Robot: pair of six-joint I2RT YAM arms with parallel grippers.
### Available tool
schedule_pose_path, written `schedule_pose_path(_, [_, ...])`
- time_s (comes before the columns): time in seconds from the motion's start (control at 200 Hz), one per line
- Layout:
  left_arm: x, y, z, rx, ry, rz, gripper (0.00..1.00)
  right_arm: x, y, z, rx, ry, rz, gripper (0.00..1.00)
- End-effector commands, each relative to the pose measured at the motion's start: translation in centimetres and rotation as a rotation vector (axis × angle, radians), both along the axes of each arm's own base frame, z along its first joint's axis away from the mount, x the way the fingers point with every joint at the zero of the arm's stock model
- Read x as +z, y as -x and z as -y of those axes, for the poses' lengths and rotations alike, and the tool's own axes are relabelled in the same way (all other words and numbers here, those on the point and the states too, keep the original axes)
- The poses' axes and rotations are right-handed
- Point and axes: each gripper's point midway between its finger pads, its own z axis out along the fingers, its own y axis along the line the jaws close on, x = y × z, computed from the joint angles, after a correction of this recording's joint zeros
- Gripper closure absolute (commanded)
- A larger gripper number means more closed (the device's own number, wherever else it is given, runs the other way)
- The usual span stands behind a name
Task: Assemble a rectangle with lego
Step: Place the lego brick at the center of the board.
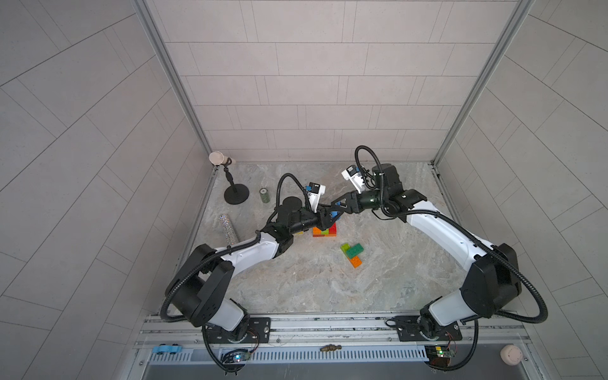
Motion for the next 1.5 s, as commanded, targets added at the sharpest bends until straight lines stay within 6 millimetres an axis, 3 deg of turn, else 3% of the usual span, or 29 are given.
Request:
schedule_pose_path(0.0, [-0.5,0.2,-0.5,0.006,-0.098,0.041,0.79,2.2,0.4,0.9,-0.016,-0.011,0.048,0.48])
schedule_pose_path(0.185, [-5.5,0.5,-3.2,0.072,-0.411,0.041,0.81,0.3,-1.7,5.9,-0.208,0.015,-0.015,0.44])
schedule_pose_path(0.365, [-11.2,3.3,-6.8,0.113,-0.851,0.089,0.81,-3.0,-2.2,8.7,-0.33,0.143,-0.067,0.44])
schedule_pose_path(0.48, [-13.9,5.3,-8.8,0.139,-1.031,0.075,0.8,-4.6,-2.3,9.2,-0.378,0.186,-0.097,0.45])
schedule_pose_path(0.575, [-15.2,5.7,-9.7,0.178,-1.114,0.077,0.79,-5.1,-2.2,8.9,-0.391,0.205,-0.092,0.45])
schedule_pose_path(0.851, [-18.1,5.5,-9.0,0.198,-1.242,0.058,0.74,-5.3,-2.0,8.1,-0.392,0.233,-0.085,0.46])
schedule_pose_path(0.991, [-19.8,6.4,-8.7,0.154,-1.301,0.052,0.65,-5.5,-2.0,8.2,-0.398,0.236,-0.09,0.46])
schedule_pose_path(1.176, [-20.1,6.9,-8.1,0.129,-1.299,0.04,0.47,-5.8,-2.0,8.1,-0.399,0.246,-0.091,0.46])
schedule_pose_path(1.346, [-19.3,7.0,-7.3,0.11,-1.264,0.045,0.4,-6.3,-1.9,8.2,-0.403,0.26,-0.102,0.46])
schedule_pose_path(1.496, [-15.1,6.9,-7.1,0.143,-1.172,0.084,0.37,-7.2,-1.4,8.5,-0.411,0.281,-0.13,0.46])
